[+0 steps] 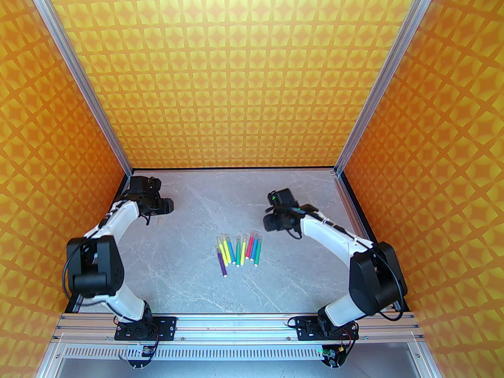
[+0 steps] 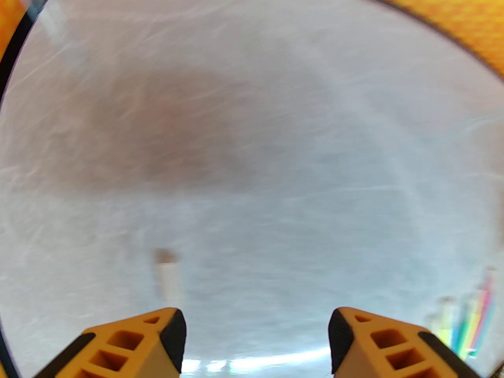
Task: Open the pen caps
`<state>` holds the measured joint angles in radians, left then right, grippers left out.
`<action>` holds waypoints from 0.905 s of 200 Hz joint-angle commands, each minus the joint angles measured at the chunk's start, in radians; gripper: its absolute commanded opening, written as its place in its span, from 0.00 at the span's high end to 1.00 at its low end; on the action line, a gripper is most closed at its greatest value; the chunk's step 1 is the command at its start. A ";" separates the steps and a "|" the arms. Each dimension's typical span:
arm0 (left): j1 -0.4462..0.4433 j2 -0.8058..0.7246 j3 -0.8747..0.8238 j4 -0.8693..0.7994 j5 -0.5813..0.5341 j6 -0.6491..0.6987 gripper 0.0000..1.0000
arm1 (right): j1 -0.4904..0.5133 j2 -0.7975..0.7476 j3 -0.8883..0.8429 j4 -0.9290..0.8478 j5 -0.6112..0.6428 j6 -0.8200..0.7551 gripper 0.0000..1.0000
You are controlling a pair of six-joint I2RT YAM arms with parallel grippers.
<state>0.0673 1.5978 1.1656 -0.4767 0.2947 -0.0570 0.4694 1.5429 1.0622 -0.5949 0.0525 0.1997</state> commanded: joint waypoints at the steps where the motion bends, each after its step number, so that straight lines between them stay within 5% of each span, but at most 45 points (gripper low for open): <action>1: -0.050 -0.083 -0.092 0.141 0.129 -0.032 0.33 | 0.071 -0.052 -0.059 -0.025 0.037 0.127 0.43; 59: -0.166 -0.233 -0.280 0.346 0.151 -0.061 0.20 | 0.148 -0.058 -0.152 -0.020 0.007 0.275 0.47; 130: -0.175 -0.335 -0.471 0.560 0.152 -0.077 0.10 | 0.150 0.022 -0.175 0.065 -0.112 0.347 0.49; 181: -0.176 -0.344 -0.488 0.556 0.152 -0.049 0.05 | 0.151 0.071 -0.178 0.095 -0.144 0.376 0.52</action>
<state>-0.1017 1.2751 0.6876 0.0422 0.4301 -0.1223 0.6151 1.5986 0.8944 -0.5354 -0.0597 0.5388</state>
